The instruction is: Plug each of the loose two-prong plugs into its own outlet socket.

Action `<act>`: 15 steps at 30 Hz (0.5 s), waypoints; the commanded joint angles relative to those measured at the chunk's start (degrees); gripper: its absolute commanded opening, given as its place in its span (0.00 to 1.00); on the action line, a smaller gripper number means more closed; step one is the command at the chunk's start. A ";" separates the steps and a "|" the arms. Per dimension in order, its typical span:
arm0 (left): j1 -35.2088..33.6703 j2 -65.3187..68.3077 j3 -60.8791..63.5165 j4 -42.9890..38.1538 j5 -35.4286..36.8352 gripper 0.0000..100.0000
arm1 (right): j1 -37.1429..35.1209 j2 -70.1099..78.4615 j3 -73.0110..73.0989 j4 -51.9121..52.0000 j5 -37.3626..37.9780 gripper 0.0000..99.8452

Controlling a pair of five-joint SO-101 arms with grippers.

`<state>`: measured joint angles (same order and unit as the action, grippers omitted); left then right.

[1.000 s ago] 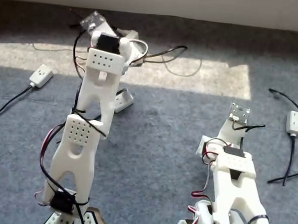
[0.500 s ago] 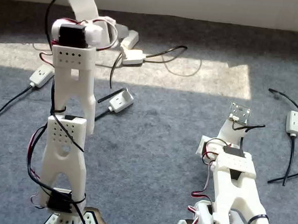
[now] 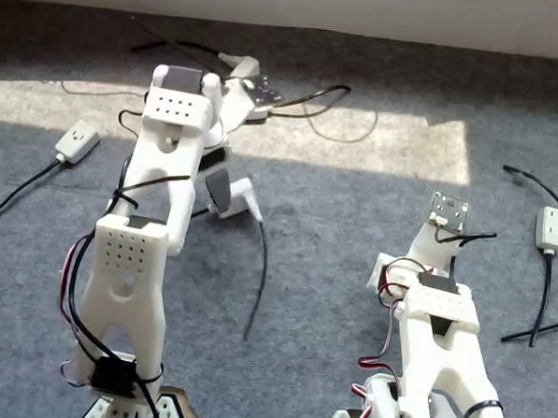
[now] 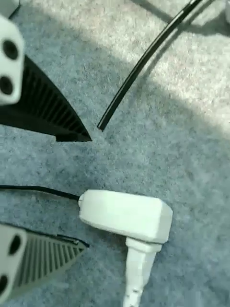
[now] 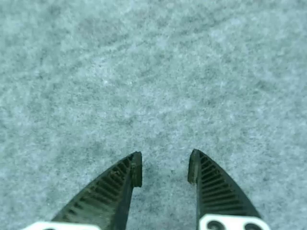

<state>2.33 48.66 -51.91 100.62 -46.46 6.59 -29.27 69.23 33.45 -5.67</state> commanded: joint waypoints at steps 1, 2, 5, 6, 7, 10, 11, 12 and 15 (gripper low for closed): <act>2.77 -4.62 2.68 0.62 -3.25 0.32 | -0.57 -0.22 0.13 -0.92 -0.35 0.17; 3.12 -4.62 2.68 0.62 -3.25 0.32 | -0.57 -0.22 0.13 -0.92 -0.35 0.17; 4.00 -4.35 2.77 0.62 -3.16 0.32 | -0.57 -0.22 0.04 -0.92 -0.35 0.17; 4.26 -3.82 2.77 0.62 -3.16 0.32 | -0.57 -0.22 0.04 -0.92 -0.35 0.17; 4.62 -2.95 2.68 0.62 -3.16 0.32 | -0.57 -0.22 0.04 -0.92 -0.35 0.17; 5.32 0.66 2.42 0.62 -3.16 0.32 | -0.57 -0.22 0.13 -0.92 -0.35 0.17; 5.58 2.15 2.33 0.62 -3.16 0.32 | -0.57 -0.22 0.13 -0.92 -0.35 0.17; 5.85 3.47 2.33 0.62 -3.16 0.32 | -0.57 -0.22 0.13 -0.92 -0.35 0.17; 6.55 6.20 2.15 0.53 -3.16 0.31 | -0.57 -0.22 0.13 -0.92 -0.35 0.17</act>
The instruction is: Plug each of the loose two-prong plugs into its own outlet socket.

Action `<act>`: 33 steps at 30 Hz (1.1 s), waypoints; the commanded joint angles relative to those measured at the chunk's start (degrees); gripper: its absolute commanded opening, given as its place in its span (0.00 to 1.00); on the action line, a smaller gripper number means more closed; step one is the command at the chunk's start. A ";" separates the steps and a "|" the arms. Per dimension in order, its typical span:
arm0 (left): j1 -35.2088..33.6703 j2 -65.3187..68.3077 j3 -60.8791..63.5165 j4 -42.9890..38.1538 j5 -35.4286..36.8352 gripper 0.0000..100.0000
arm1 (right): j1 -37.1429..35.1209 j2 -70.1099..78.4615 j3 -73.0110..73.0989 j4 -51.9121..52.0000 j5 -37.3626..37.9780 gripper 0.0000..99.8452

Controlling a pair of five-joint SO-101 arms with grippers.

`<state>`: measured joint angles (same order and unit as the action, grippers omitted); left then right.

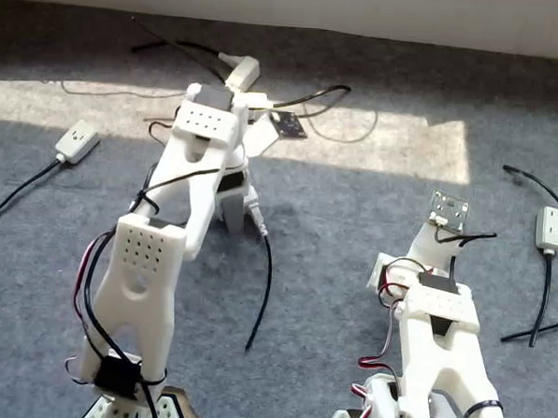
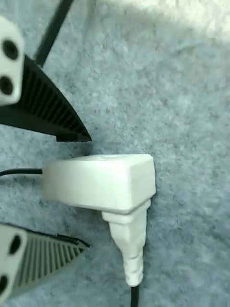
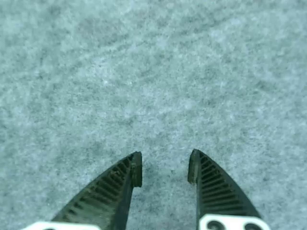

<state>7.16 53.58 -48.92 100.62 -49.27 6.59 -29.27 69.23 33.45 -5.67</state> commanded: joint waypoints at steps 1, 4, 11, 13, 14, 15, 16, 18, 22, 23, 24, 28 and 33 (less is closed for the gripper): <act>1.80 1.71 -1.54 0.53 -0.26 0.31 | -0.57 -0.22 0.13 -0.92 -0.35 0.17; 1.80 2.24 -5.76 0.53 -0.26 0.20 | -0.57 -0.22 0.13 -0.92 -0.35 0.17; 1.63 4.35 -20.70 -0.44 7.47 0.10 | -0.57 -0.22 0.13 -0.92 -0.35 0.17; 1.63 6.02 -24.22 -2.20 11.16 0.10 | -0.57 -0.22 0.13 -0.92 -0.35 0.17; 1.54 6.81 -25.80 -3.25 13.54 0.10 | -0.57 -0.22 0.13 -0.92 -0.35 0.17; 1.54 7.69 -27.21 -4.31 16.35 0.10 | -0.57 -0.22 0.13 -0.92 -0.35 0.17; 1.54 8.57 -28.62 -5.36 19.52 0.10 | -0.57 -0.22 0.13 -0.92 -0.35 0.17; 1.54 10.24 -31.16 -8.26 26.64 0.09 | -0.57 -0.22 0.13 -0.92 -0.35 0.17; 1.27 13.14 -36.18 -16.00 43.25 0.09 | -0.57 -0.22 0.13 -0.92 -0.35 0.17; 1.10 13.67 -37.32 -18.11 47.30 0.09 | -0.57 -0.22 0.13 -0.92 -0.35 0.17; 1.01 14.02 -38.46 -20.31 51.16 0.09 | -0.57 -0.22 0.13 -0.92 -0.35 0.17; 1.71 14.29 -41.36 -28.66 55.82 0.09 | -0.66 -0.22 0.13 -0.92 -0.35 0.17; 3.65 14.29 -41.27 -40.18 55.65 0.09 | -0.66 -0.22 0.04 -0.92 -0.35 0.17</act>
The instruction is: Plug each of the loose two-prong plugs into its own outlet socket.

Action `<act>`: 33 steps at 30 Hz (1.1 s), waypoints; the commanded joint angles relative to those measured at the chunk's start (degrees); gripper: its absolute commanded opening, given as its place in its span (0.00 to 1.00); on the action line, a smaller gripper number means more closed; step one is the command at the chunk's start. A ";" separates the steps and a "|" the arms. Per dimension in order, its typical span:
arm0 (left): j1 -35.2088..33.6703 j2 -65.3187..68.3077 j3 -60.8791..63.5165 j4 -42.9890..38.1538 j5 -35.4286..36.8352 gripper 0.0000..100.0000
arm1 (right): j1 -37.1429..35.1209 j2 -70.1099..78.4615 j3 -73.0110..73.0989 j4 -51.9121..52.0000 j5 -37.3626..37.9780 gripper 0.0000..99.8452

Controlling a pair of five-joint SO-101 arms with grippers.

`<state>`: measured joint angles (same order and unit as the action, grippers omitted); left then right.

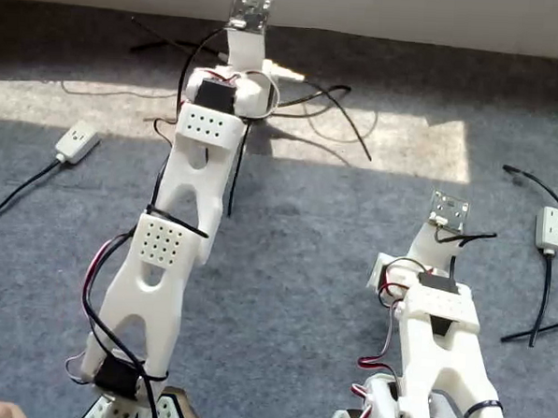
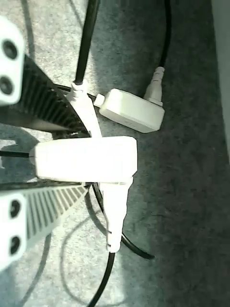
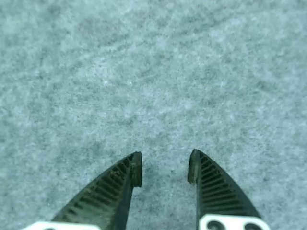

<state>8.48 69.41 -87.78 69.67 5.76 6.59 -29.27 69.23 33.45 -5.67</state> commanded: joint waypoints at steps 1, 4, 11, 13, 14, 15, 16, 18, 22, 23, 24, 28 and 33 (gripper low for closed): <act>2.51 -1.45 -2.33 -11.43 -0.35 0.09 | -0.66 -0.22 0.04 -0.92 -0.35 0.17; 3.12 -1.54 0.48 -16.97 -5.27 0.09 | -0.66 -0.22 0.13 -2.86 -0.35 0.17; 1.10 -1.27 7.78 -26.20 -6.68 0.26 | -0.66 -0.13 0.22 -3.03 -0.35 0.17; -0.13 -1.19 8.48 -26.11 -1.05 0.32 | -0.66 -0.13 0.22 -3.03 -0.35 0.17; -0.84 -1.19 8.48 -26.11 1.93 0.33 | -0.66 -0.13 0.22 -3.03 -0.35 0.17; -1.71 -1.36 8.31 -26.02 4.13 0.33 | -0.66 -0.13 0.22 -3.03 -0.35 0.17; -2.42 -1.54 8.22 -26.02 4.48 0.33 | -0.66 -0.13 0.22 -3.12 -0.35 0.17; -3.74 -1.71 8.13 -26.02 4.48 0.33 | -0.66 -0.13 0.22 -3.30 -0.35 0.17; -7.16 -3.91 5.58 -23.03 4.48 0.33 | -0.66 -0.13 0.22 -3.30 -0.35 0.17; -8.22 -4.88 4.53 -20.92 4.48 0.33 | -0.66 -0.13 0.22 -3.30 -0.35 0.17; -9.45 -5.93 3.03 -18.73 4.48 0.33 | -0.66 -0.13 0.22 -3.30 -0.35 0.17; -15.16 -10.24 -2.42 -8.18 4.31 0.33 | -0.66 -0.13 0.22 -3.30 -0.35 0.17; -23.34 -12.97 -4.00 2.81 -10.29 0.33 | -0.66 -0.13 0.22 -3.30 -0.35 0.17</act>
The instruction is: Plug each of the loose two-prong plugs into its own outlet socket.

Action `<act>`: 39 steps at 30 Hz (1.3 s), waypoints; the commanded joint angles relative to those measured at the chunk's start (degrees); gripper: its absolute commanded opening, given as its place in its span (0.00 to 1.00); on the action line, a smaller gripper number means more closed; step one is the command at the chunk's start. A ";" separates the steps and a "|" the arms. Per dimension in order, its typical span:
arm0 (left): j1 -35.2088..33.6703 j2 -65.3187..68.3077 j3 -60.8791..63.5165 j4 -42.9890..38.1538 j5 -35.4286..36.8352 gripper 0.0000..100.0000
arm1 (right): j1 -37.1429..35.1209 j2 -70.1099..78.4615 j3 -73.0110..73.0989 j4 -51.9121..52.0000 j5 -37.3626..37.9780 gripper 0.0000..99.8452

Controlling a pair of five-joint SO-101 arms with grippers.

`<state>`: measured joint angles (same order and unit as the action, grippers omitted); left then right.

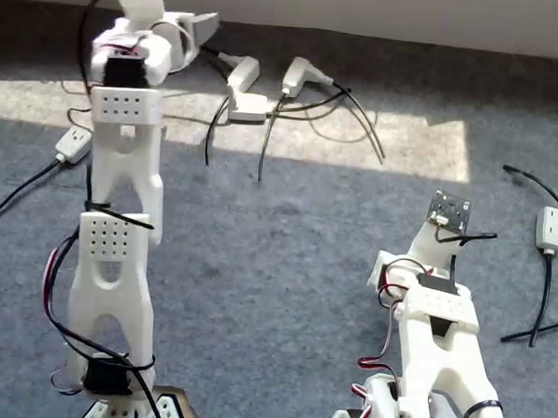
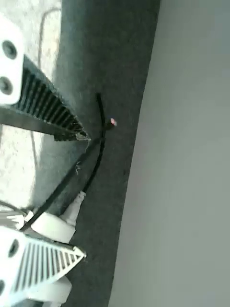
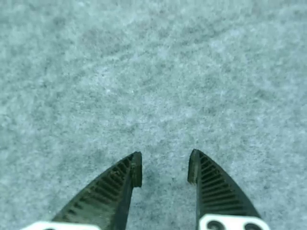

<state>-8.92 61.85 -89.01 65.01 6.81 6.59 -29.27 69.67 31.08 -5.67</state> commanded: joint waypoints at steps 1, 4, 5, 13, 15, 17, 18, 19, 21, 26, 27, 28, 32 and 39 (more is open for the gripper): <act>-7.69 -5.14 -2.77 9.58 -15.21 0.33 | -0.66 -0.13 -0.22 -0.84 -0.35 0.17; -12.79 -3.03 -2.68 15.21 -24.09 0.33 | -0.66 -0.13 -0.13 -0.75 -0.35 0.17; -14.46 -2.07 -2.68 16.79 -26.46 0.33 | -0.66 -0.13 -0.13 -0.66 -0.35 0.17; -23.96 9.19 -3.12 19.96 -49.23 0.33 | -0.66 -0.22 0.92 -0.66 -0.35 0.17; -25.01 11.56 -3.12 20.48 -51.34 0.33 | -0.66 -0.22 0.92 -0.66 -0.35 0.17; -25.63 13.23 -3.21 20.84 -52.13 0.33 | -0.66 -0.22 0.92 -0.66 -0.35 0.17; -25.80 13.93 -3.21 20.84 -52.13 0.33 | -0.66 -0.22 0.92 -0.66 -0.35 0.17; -25.80 14.46 -3.03 20.92 -52.13 0.33 | -0.66 -0.22 0.92 -0.66 -0.35 0.17; -25.45 15.60 -3.21 21.80 -52.13 0.33 | -0.66 -0.22 0.92 -0.66 -0.35 0.17; -22.37 16.13 -3.30 24.26 -52.13 0.31 | -0.66 -0.22 0.92 -0.66 -0.35 0.17; -21.58 16.40 -3.30 24.00 -52.13 0.28 | -0.66 -0.22 0.92 -0.75 -0.35 0.17; -20.79 16.57 -3.21 24.00 -52.13 0.24 | -0.66 -0.22 0.92 -0.75 -0.35 0.17; -17.80 17.19 -2.68 24.09 -52.22 0.10 | -0.66 -0.22 0.92 -0.75 -0.35 0.17; -14.99 21.14 -3.21 24.53 -52.31 0.04 | -0.66 -0.22 0.92 -0.84 -0.35 0.17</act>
<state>-26.95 81.63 -91.91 89.10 -45.23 6.59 -29.27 70.81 31.08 -5.67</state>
